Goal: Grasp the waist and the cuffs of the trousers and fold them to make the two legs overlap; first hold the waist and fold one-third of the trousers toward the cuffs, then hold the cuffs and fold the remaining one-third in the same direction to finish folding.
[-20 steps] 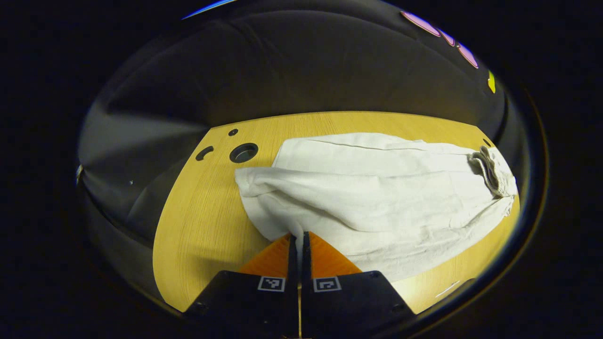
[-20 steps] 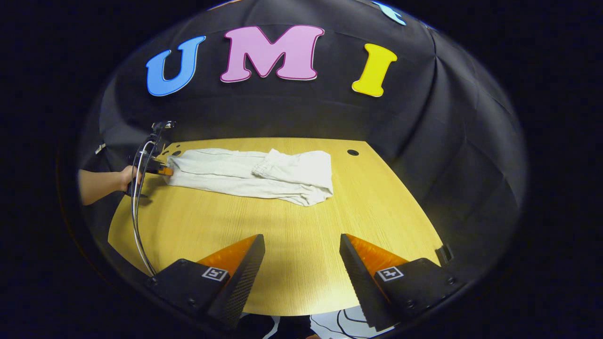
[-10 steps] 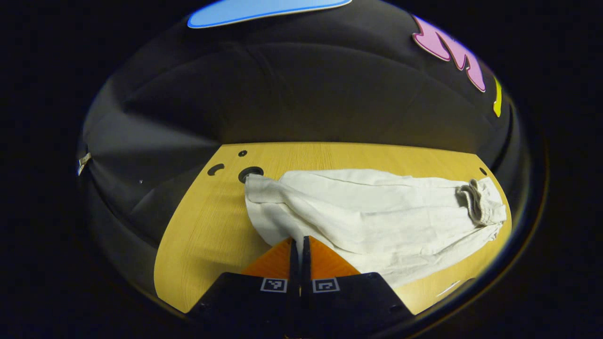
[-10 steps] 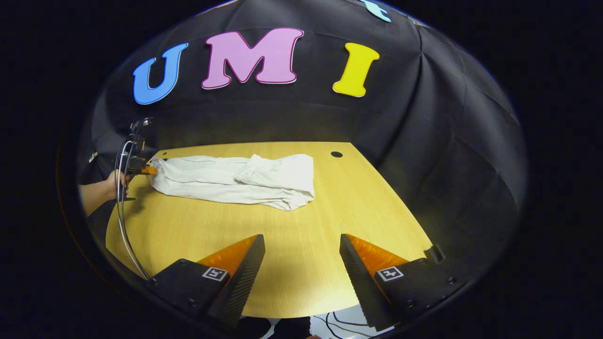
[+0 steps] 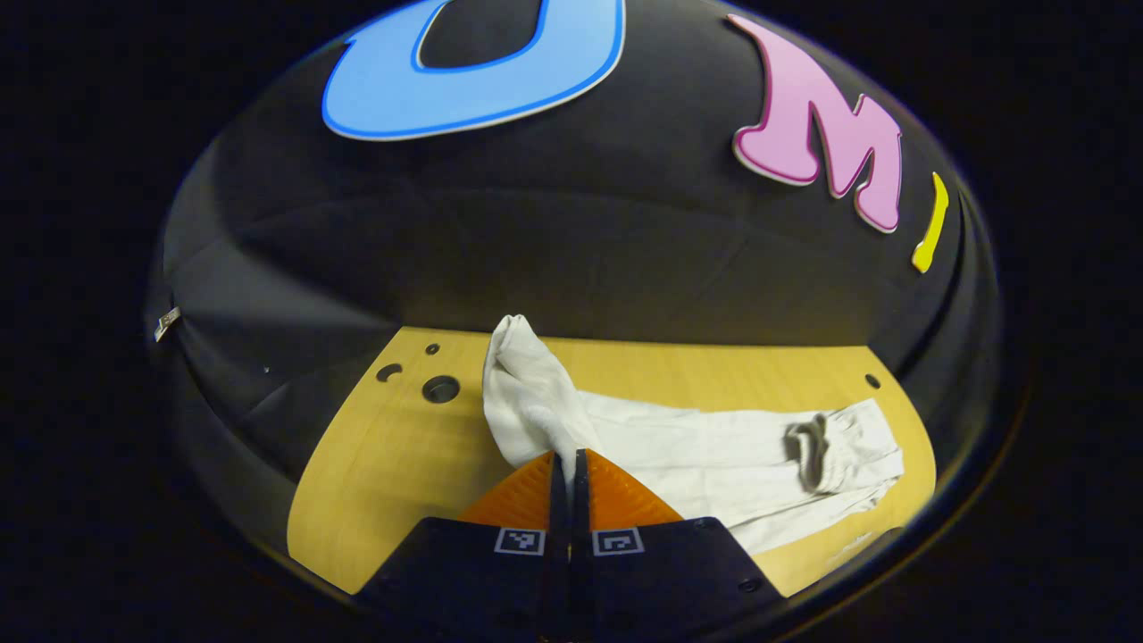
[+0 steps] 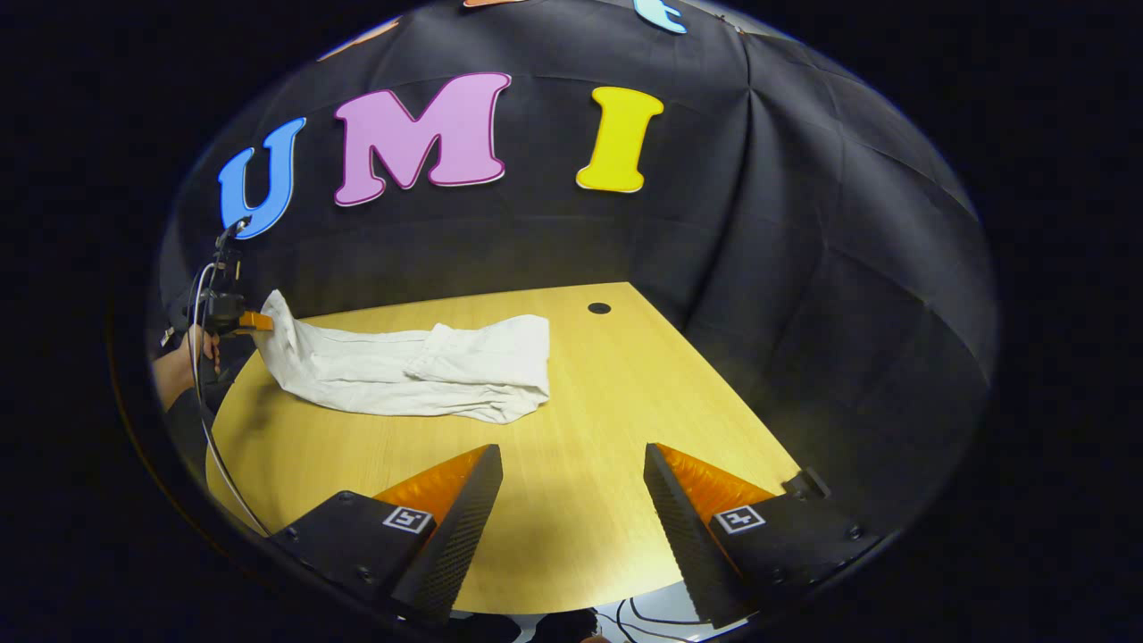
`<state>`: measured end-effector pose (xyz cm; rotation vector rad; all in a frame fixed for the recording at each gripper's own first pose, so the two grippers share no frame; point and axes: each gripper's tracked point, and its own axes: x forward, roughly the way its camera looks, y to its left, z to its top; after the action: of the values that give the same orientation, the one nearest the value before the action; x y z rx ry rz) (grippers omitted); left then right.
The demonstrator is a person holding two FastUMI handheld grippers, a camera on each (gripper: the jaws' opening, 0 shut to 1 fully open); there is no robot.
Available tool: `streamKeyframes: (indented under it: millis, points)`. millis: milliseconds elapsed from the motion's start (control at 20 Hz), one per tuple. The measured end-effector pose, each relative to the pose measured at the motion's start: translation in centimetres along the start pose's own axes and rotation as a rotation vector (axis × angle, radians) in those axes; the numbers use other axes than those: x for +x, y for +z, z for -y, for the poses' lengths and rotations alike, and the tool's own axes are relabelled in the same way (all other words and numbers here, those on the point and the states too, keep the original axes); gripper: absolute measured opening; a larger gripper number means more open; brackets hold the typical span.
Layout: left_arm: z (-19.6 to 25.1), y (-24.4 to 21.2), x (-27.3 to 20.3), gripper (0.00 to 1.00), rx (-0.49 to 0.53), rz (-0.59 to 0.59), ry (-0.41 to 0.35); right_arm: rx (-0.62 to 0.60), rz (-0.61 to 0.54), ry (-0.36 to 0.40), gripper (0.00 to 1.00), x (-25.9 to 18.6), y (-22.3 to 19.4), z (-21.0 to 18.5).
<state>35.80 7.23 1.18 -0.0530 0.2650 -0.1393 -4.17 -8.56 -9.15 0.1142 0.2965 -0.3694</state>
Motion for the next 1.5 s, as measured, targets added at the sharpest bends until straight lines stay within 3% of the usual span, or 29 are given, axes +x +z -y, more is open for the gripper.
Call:
streamKeyframes:
  millis: [300, 550, 700, 1000, 1150, 1500]
  points:
    - [10.6, 4.8, -2.5, 0.05, 0.003, 0.063, -0.091, 0.076, -0.023, -0.013, 0.98, 1.2, -0.9, 4.5]
    - [19.9, 6.5, -2.9, 0.02, -0.02, 0.076, -0.164, 0.107, -0.013, -0.018, 0.98, 3.2, -0.1, 8.1]
    - [25.6, 6.9, -2.8, 0.05, -0.013, 0.083, -0.197, 0.124, 0.001, -0.008, 0.98, 4.1, 0.8, 10.1]
    - [35.5, 4.7, -2.6, 0.02, -0.019, 0.052, -0.263, 0.128, -0.017, 0.04, 0.99, 6.2, 0.8, 13.1]
    - [39.4, 3.3, -2.1, 0.05, -0.026, 0.028, -0.287, 0.122, -0.019, 0.064, 0.99, 6.8, 1.0, 14.2]
    - [44.4, -1.9, -1.1, 0.05, -0.019, -0.062, -0.288, 0.142, -0.046, 0.109, 0.99, 7.0, 0.4, 14.7]
